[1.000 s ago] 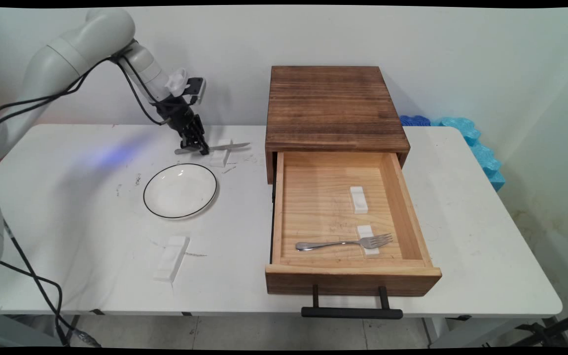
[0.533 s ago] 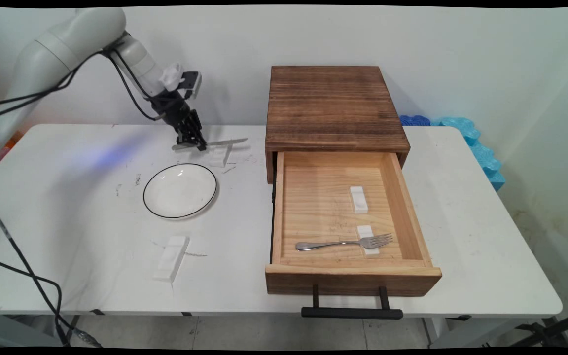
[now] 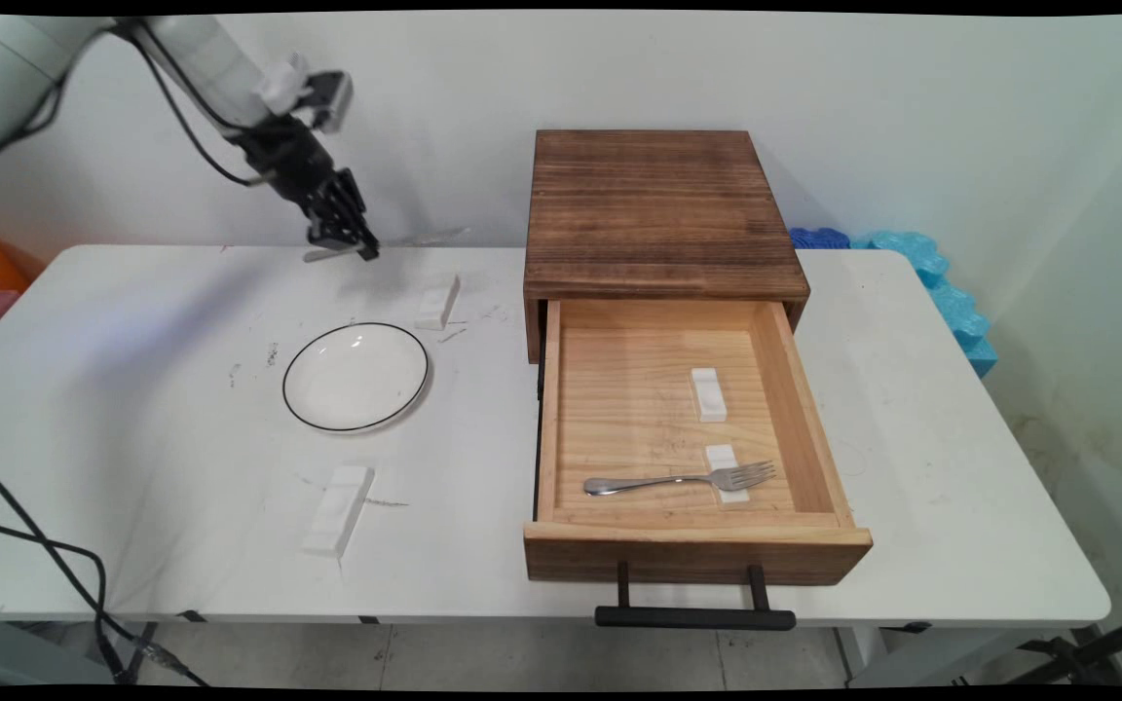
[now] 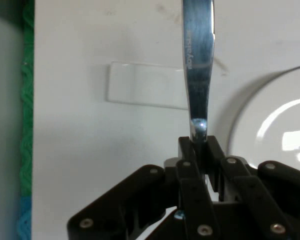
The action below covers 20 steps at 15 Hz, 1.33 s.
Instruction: Place the picked object into the drawer
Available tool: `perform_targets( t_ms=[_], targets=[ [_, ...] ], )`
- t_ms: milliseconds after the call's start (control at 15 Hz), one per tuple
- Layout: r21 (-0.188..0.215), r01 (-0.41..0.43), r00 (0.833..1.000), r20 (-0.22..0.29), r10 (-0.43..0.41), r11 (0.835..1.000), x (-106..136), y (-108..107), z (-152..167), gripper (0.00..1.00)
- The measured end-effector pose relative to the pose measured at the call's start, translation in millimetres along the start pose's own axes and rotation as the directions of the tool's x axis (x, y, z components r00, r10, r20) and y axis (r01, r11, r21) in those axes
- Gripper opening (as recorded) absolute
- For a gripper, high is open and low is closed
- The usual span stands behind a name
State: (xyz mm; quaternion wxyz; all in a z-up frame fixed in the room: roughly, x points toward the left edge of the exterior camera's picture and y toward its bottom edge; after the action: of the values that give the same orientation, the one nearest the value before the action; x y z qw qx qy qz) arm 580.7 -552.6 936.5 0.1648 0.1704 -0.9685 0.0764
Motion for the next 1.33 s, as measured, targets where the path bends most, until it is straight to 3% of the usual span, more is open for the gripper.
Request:
perform_targets(
  t_ms=[400, 667, 1000, 1333],
  targets=[
    [-0.021, 0.018, 0.999, -0.042, -0.019, 1.0, 15, 47, -85, 0.0],
    [-0.023, 0.034, 0.997, -0.069, -0.035, 0.999, 45, 75, -119, 0.0],
    [-0.008, 0.065, 0.995, -0.076, -0.066, 0.998, 112, 110, -134, 0.0],
    [0.01, 0.087, 0.994, -0.064, -0.086, 0.996, 193, 137, -116, 0.0]
  ],
)
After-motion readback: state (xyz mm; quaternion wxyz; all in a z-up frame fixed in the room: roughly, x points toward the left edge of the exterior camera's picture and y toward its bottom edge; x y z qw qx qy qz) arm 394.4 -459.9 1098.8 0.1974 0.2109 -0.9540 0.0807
